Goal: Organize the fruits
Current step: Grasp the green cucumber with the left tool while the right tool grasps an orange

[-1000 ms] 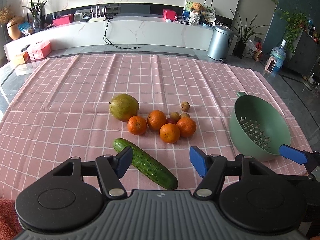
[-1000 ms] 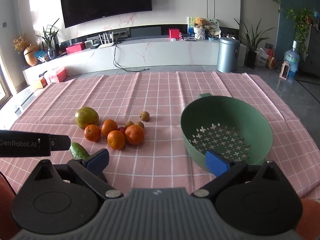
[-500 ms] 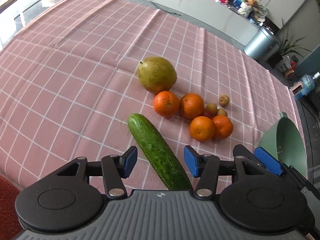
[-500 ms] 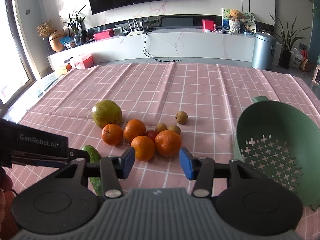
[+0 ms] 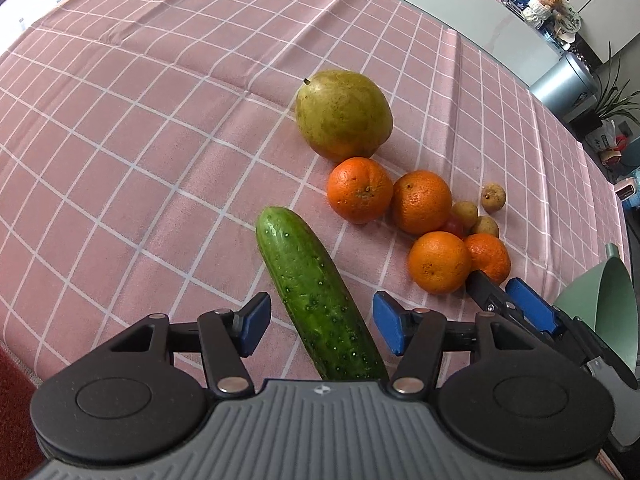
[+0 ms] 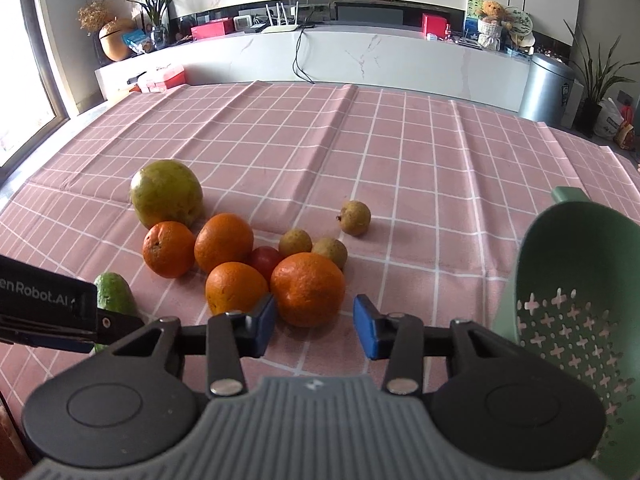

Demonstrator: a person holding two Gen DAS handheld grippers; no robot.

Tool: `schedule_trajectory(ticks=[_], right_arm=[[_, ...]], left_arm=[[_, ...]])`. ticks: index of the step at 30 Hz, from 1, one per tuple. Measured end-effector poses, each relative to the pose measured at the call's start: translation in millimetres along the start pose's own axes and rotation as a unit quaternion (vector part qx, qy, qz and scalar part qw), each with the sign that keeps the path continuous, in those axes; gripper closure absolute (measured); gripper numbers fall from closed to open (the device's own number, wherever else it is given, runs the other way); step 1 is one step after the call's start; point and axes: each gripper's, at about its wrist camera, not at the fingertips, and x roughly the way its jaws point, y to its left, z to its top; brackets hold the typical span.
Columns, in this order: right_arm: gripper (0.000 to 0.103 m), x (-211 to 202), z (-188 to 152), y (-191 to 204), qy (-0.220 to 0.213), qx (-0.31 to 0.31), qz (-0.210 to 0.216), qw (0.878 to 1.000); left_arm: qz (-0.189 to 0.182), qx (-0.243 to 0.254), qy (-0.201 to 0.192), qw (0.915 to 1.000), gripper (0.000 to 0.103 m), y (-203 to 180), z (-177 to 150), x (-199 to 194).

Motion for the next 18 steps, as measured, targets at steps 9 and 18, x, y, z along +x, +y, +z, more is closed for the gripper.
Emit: schedule_trajectory(ticks=[9, 18], right_arm=[[0.049, 14.3, -0.4, -4.2, -0.007, 0.015, 0.013, 1.000], [0.062, 18.5, -2.5, -2.2, -0.011, 0.020, 0.026, 0.999]], left_arm=[[0.002, 0.018, 0.018, 0.9997, 0.035, -7.7, -2.0, 13.2], [-0.016, 0.007, 0.011, 0.9998, 0.050, -0.3, -2.0, 10.9]])
